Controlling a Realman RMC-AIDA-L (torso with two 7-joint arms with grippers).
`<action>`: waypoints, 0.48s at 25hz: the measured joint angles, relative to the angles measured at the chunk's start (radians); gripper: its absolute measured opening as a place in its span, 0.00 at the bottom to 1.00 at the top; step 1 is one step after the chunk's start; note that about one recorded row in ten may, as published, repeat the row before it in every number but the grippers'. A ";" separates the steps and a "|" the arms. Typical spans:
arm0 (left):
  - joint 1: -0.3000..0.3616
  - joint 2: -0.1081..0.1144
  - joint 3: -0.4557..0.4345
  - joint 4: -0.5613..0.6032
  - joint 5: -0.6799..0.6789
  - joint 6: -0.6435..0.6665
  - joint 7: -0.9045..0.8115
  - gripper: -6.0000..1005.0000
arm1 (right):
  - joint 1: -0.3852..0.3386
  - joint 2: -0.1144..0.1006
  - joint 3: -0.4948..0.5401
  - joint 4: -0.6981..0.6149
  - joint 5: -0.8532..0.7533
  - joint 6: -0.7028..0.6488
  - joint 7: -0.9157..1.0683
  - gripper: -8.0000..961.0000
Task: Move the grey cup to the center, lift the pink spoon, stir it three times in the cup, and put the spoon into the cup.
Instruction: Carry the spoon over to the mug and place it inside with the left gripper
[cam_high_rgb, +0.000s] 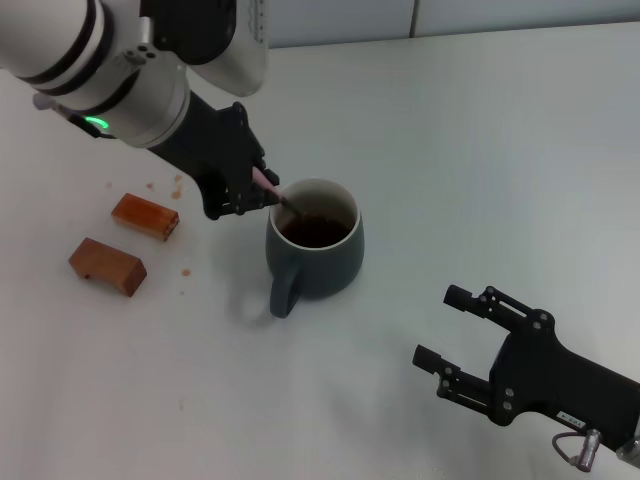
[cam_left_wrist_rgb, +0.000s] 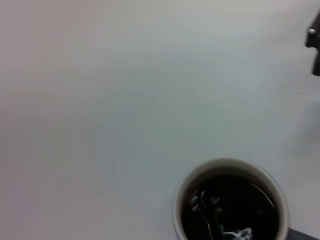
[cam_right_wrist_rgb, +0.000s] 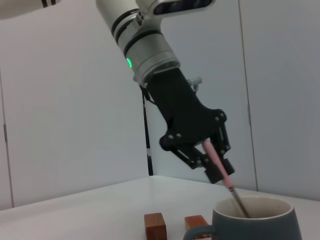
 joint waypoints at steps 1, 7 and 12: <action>-0.002 -0.001 0.004 -0.002 -0.001 -0.011 0.000 0.16 | 0.000 0.000 0.000 0.001 0.000 0.000 0.000 0.79; -0.008 -0.006 0.075 0.001 -0.051 -0.006 -0.001 0.16 | 0.000 0.000 0.000 -0.001 0.000 0.001 0.000 0.79; 0.000 -0.004 0.078 0.010 -0.050 0.026 -0.002 0.16 | 0.003 0.000 0.000 -0.002 0.000 0.001 0.000 0.79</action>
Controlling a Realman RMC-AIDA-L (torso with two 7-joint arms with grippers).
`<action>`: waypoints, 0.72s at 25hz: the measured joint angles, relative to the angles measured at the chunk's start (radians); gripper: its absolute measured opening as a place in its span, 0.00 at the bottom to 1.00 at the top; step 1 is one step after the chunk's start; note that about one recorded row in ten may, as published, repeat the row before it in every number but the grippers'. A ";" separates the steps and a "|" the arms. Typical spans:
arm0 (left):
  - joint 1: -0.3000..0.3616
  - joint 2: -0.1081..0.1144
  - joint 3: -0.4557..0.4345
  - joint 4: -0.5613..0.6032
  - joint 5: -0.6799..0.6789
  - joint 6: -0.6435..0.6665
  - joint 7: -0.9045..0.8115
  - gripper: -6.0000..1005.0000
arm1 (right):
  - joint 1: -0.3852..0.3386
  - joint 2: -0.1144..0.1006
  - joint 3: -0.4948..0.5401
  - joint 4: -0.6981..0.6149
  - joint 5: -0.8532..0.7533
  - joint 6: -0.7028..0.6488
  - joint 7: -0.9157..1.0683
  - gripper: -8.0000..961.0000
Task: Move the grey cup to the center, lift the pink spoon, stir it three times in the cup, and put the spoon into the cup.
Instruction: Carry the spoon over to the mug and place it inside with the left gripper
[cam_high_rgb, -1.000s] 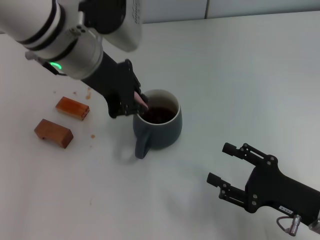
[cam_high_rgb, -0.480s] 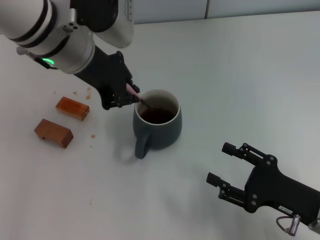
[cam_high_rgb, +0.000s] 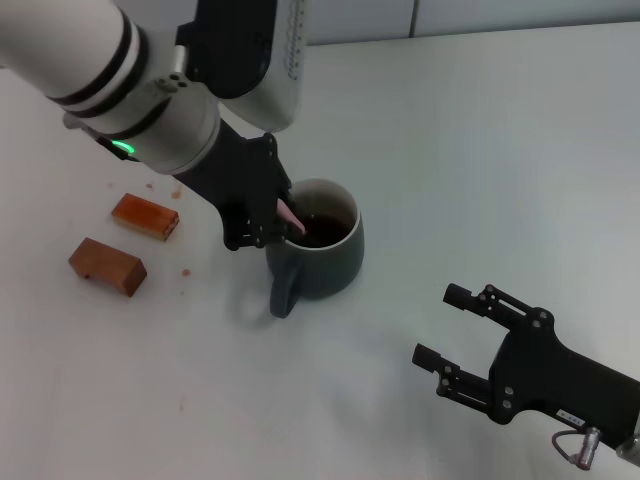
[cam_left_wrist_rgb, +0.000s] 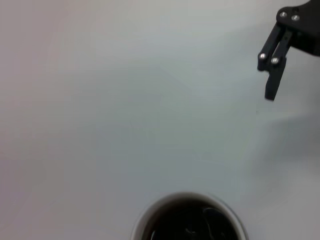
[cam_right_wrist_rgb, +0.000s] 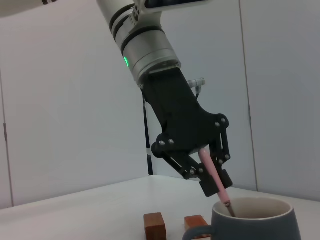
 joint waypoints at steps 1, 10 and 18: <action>0.002 0.002 -0.008 0.002 0.012 -0.003 0.000 0.16 | 0.001 0.000 0.000 0.000 0.000 0.000 0.000 0.79; -0.014 0.002 -0.087 -0.016 0.036 -0.032 0.007 0.17 | 0.002 0.000 -0.001 -0.002 0.000 0.000 0.000 0.79; 0.021 0.008 -0.114 -0.037 -0.147 -0.041 0.028 0.17 | 0.004 -0.001 -0.001 -0.005 0.000 0.000 0.000 0.79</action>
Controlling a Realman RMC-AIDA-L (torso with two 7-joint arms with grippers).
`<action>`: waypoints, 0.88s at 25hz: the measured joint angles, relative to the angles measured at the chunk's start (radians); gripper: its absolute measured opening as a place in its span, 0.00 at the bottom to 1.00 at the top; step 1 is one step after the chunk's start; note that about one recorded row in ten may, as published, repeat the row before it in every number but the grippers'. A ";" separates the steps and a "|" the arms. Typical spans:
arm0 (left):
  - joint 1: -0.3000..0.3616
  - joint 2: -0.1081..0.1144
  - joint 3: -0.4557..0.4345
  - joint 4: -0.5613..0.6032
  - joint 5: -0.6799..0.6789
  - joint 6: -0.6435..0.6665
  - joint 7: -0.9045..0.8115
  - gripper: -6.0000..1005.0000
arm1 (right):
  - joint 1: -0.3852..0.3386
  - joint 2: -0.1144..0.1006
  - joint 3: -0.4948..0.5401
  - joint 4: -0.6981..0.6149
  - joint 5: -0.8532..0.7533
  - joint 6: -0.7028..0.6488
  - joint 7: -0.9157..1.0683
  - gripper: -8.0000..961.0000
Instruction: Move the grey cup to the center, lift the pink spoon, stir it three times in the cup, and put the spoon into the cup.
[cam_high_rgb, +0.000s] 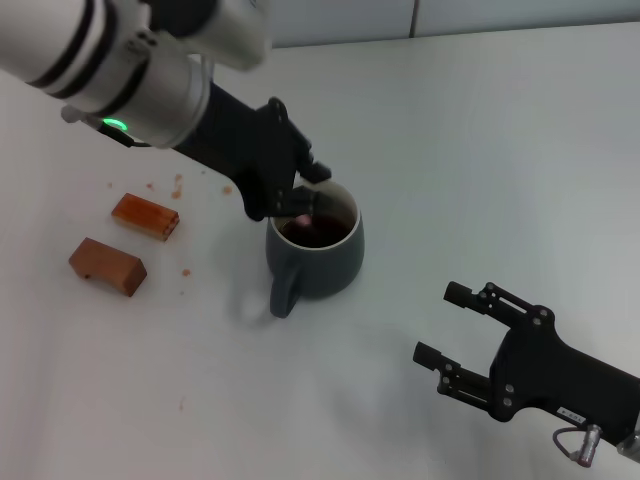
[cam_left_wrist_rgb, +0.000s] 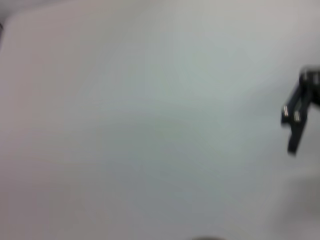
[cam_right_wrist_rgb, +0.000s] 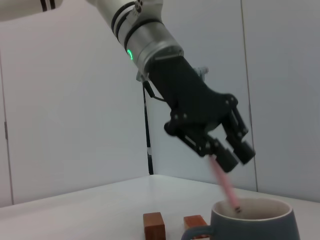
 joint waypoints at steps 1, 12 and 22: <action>0.003 0.001 -0.016 -0.005 -0.021 -0.001 0.006 0.17 | 0.000 0.000 0.002 -0.002 0.000 0.000 0.000 0.79; 0.180 0.007 -0.216 -0.010 -0.247 0.021 0.202 0.55 | -0.002 0.000 0.006 -0.004 0.001 -0.004 -0.001 0.79; 0.469 0.016 -0.435 -0.255 -0.456 0.120 0.643 0.81 | -0.007 0.001 0.003 0.001 0.002 -0.009 -0.002 0.79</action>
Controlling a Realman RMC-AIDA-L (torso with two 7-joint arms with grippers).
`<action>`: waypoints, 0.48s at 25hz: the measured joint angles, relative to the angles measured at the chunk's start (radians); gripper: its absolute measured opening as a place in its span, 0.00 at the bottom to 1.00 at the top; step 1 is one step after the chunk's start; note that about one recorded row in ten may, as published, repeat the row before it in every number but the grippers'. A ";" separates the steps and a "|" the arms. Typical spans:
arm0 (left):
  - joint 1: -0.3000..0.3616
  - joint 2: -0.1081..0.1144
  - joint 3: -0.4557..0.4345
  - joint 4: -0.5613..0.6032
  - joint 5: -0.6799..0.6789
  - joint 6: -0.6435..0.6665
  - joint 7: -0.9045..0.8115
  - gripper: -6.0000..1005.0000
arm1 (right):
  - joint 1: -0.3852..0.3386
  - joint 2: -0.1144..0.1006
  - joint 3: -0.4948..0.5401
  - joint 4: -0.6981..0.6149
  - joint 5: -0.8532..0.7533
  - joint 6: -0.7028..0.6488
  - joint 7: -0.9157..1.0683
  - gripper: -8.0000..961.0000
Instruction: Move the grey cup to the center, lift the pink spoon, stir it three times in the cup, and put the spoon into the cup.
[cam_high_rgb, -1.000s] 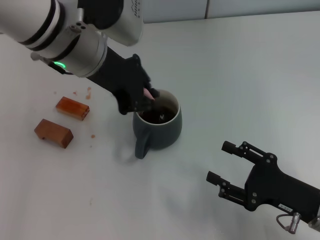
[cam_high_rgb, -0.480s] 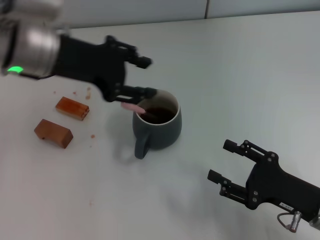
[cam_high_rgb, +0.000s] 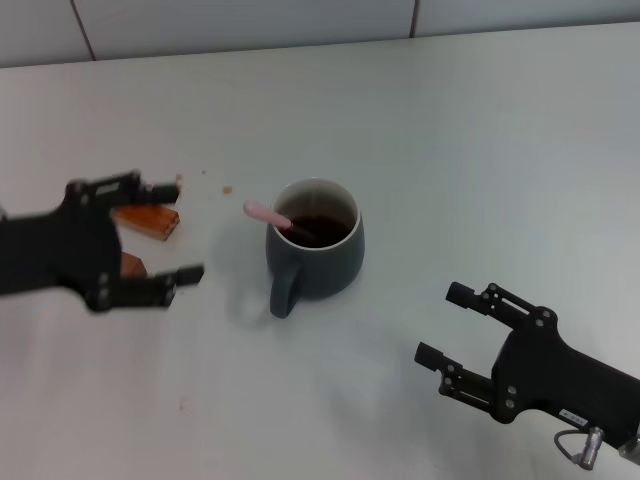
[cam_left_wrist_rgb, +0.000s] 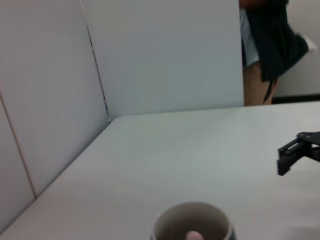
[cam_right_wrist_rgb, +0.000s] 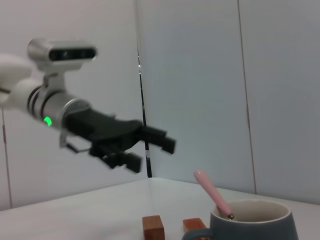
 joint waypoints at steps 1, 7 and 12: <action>0.001 0.007 -0.036 -0.070 -0.002 0.034 0.059 0.82 | 0.000 0.000 -0.001 0.001 0.000 0.000 -0.001 0.79; -0.011 0.037 -0.125 -0.403 0.006 0.039 0.305 0.86 | 0.009 0.002 -0.003 0.004 -0.001 -0.003 -0.008 0.79; -0.015 0.032 -0.125 -0.464 0.007 0.017 0.343 0.86 | 0.016 0.002 -0.004 0.008 -0.002 -0.004 -0.008 0.79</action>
